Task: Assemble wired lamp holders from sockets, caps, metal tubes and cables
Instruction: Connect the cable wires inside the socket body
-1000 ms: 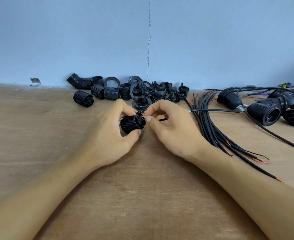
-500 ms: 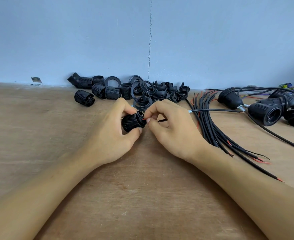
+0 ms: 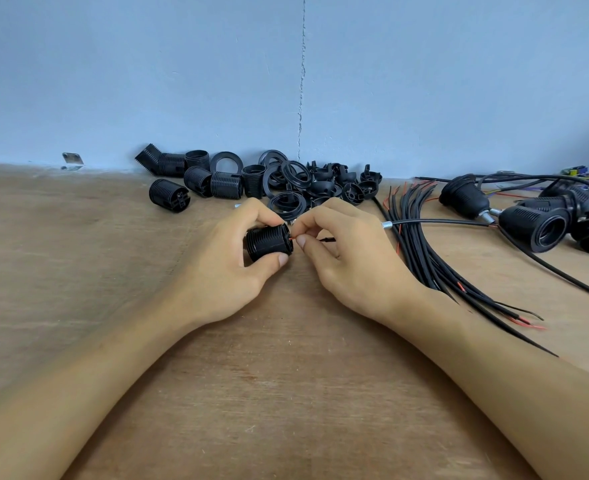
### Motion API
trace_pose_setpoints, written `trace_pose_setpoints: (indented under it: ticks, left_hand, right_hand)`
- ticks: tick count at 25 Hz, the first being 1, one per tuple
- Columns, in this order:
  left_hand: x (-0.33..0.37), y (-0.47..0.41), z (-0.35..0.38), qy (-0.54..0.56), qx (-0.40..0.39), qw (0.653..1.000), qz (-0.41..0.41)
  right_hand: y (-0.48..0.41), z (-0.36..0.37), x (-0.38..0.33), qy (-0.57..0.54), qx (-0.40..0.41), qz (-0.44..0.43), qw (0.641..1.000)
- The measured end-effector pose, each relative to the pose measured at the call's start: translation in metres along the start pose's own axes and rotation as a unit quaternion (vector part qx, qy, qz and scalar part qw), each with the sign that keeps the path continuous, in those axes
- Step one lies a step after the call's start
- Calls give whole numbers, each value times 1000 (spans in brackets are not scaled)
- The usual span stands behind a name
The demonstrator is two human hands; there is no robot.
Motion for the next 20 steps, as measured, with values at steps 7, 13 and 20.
trace_pose_setpoints:
  ticks: [7, 13, 20]
  left_hand:
    - [1, 0, -2, 13, 16, 1000, 9]
    - [2, 0, -2, -5, 30, 999, 18]
    - [2, 0, 0, -27, 31, 999, 15]
  right_hand:
    - [-1, 1, -1, 20, -9, 8, 1000]
    - [1, 1, -2, 27, -13, 3, 1000]
    - [0, 0, 2, 3, -12, 24, 1000]
Point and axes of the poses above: each hand's wrist, its own y-axis away from the middle knuckle, its own z-axis out of the palm, x = y × z, the point moved 4 cm from there along -y, towards the middle knuckle, and after that the axes turned 3 degrees about y, right-handed, at the moved point
